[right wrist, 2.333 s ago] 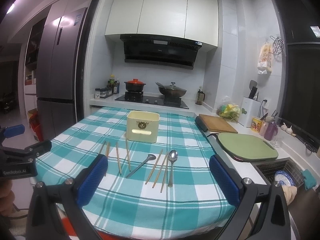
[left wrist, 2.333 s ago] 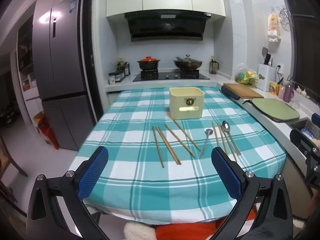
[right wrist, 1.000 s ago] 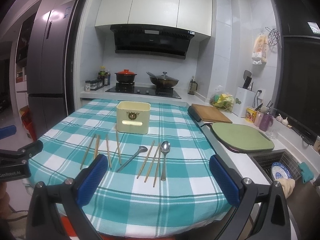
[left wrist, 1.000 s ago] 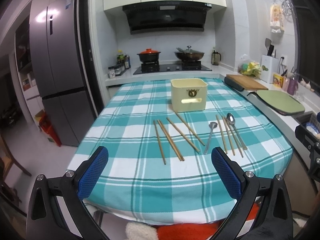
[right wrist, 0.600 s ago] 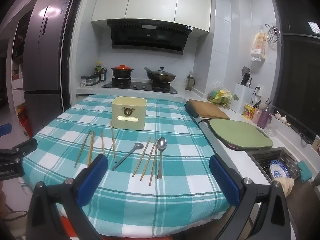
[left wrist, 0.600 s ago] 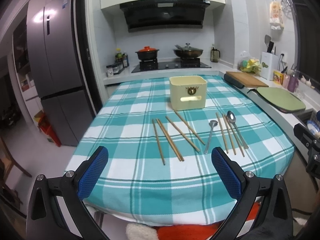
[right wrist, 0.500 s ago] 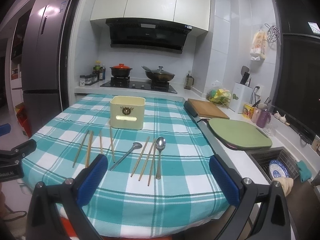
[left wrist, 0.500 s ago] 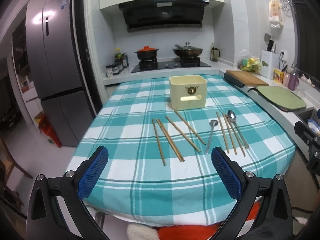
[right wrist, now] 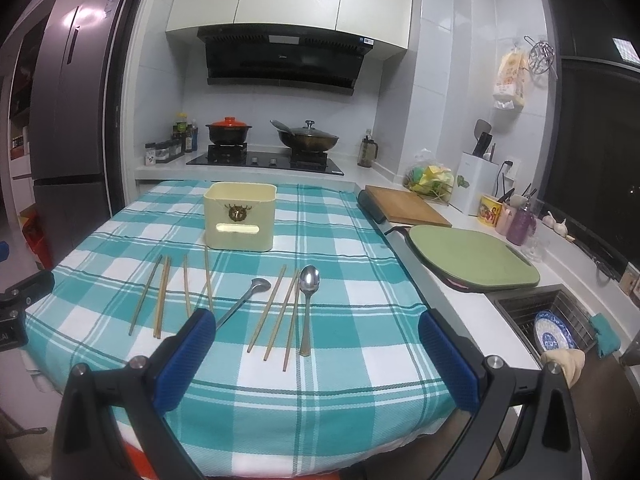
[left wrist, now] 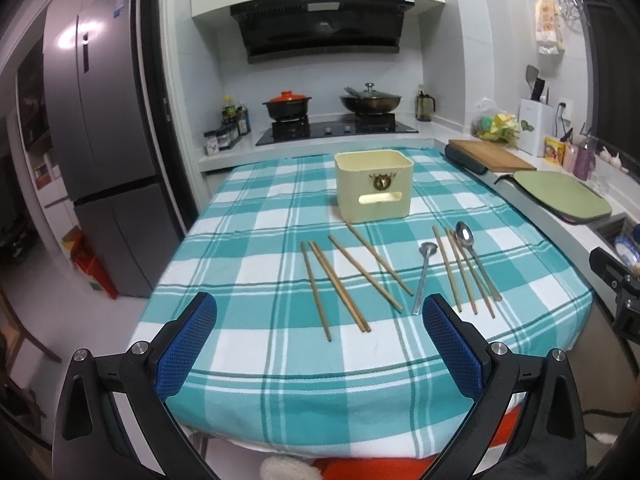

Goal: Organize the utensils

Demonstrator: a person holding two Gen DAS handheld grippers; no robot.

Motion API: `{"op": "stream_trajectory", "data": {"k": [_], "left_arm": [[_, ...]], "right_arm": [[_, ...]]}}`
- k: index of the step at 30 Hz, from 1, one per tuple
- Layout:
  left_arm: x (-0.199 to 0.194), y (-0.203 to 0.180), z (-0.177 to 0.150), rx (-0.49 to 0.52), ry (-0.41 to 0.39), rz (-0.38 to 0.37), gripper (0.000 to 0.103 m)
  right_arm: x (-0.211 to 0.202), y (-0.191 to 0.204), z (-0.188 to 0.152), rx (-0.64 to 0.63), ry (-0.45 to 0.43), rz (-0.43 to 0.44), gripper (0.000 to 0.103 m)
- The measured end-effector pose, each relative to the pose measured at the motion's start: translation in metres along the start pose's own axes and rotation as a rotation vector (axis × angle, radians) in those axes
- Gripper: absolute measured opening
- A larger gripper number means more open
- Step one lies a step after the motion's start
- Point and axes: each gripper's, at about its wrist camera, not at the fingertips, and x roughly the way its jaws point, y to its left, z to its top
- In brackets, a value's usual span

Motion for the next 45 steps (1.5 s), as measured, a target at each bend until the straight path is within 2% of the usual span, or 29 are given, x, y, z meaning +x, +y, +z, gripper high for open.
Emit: {"op": "stream_trajectory", "data": {"k": [3,8,15,19,23,30,33,39,45], "left_arm": [[0.007,0.001,0.000,-0.008,0.017,-0.005,0.102],[0.015,0.003,-0.002,-0.016,-0.003,0.023,0.102],[0.040,0.009,-0.004,-0.039,0.096,0.017,0.102],[0.050,0.010,-0.008,-0.030,0.111,0.015,0.102],[0.056,0.013,-0.010,-0.040,0.117,-0.022,0.102],[0.077,0.016,-0.012,-0.047,0.160,-0.022,0.103],[0.094,0.027,-0.015,-0.090,0.196,-0.029,0.103],[0.141,0.057,-0.032,-0.189,0.300,0.009,0.102],[0.193,0.059,-0.026,-0.164,0.347,0.018,0.102]], "right_arm": [[0.005,-0.001,-0.001,0.003,0.017,-0.006,0.103],[0.014,-0.004,-0.003,0.009,0.043,-0.018,0.103],[0.028,-0.006,-0.003,0.017,0.070,-0.028,0.103],[0.037,-0.007,-0.004,0.019,0.091,-0.035,0.103],[0.048,-0.009,-0.006,0.023,0.120,-0.046,0.103],[0.068,-0.010,-0.008,0.028,0.165,-0.045,0.103],[0.077,-0.010,-0.009,0.023,0.172,-0.028,0.103],[0.105,-0.019,-0.017,0.024,0.205,0.018,0.103],[0.139,-0.042,-0.033,0.073,0.266,0.024,0.103]]}}
